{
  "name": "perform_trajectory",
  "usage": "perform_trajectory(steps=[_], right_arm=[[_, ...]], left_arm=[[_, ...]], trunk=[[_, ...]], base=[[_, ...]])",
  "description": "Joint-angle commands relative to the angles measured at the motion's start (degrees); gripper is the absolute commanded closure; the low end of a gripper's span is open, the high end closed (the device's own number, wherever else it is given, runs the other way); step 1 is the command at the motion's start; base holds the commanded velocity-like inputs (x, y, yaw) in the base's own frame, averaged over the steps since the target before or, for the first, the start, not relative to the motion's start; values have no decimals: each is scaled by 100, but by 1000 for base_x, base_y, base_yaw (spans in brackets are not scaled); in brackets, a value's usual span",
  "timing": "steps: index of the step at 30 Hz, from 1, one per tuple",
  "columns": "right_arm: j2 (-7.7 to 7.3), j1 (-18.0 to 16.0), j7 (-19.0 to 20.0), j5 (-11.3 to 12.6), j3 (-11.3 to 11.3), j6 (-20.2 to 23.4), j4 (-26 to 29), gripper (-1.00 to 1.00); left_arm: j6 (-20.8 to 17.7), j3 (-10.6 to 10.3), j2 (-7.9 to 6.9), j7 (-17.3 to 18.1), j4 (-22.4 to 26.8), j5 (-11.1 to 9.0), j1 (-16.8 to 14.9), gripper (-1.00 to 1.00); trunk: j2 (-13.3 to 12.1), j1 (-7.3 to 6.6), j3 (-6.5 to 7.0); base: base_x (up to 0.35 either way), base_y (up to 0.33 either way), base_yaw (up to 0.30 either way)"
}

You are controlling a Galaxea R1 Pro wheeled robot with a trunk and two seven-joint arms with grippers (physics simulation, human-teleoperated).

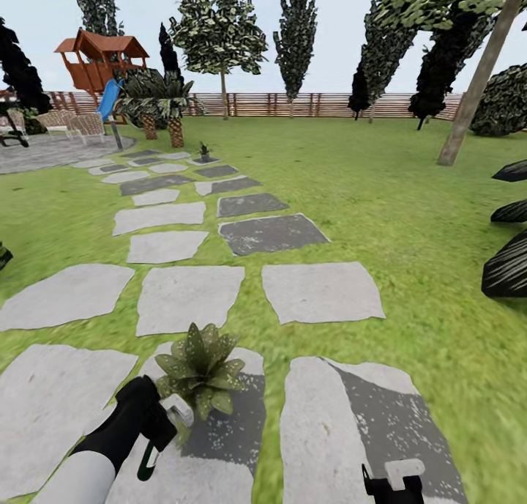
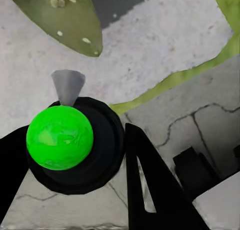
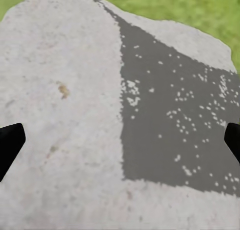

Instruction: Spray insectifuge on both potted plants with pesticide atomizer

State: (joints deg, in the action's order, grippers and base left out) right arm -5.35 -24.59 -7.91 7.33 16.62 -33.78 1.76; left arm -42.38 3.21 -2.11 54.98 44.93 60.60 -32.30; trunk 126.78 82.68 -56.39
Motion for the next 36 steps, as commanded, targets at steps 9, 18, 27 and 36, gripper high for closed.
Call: perform_trajectory(steps=[9,18,27,36], right_arm=[[-1,-1,-9,49,52,-15,-5,-100],[-1,-1,-9,51,52,-15,-9,-100],[-1,-1,-9,50,52,-15,-9,-100],[-1,0,-9,52,52,-15,-6,-100]], left_arm=[[-25,-8,-62,56,-23,13,74,100],[-11,16,-109,6,-257,15,92,100],[5,-8,-62,-271,-550,4,96,100],[19,9,-53,-499,-653,-23,94,100]], trunk=[[2,-1,-5],[2,-1,-5],[2,-1,-5],[2,-1,-5]], base=[[0,0,278],[1,0,54],[150,0,0],[174,0,177]])
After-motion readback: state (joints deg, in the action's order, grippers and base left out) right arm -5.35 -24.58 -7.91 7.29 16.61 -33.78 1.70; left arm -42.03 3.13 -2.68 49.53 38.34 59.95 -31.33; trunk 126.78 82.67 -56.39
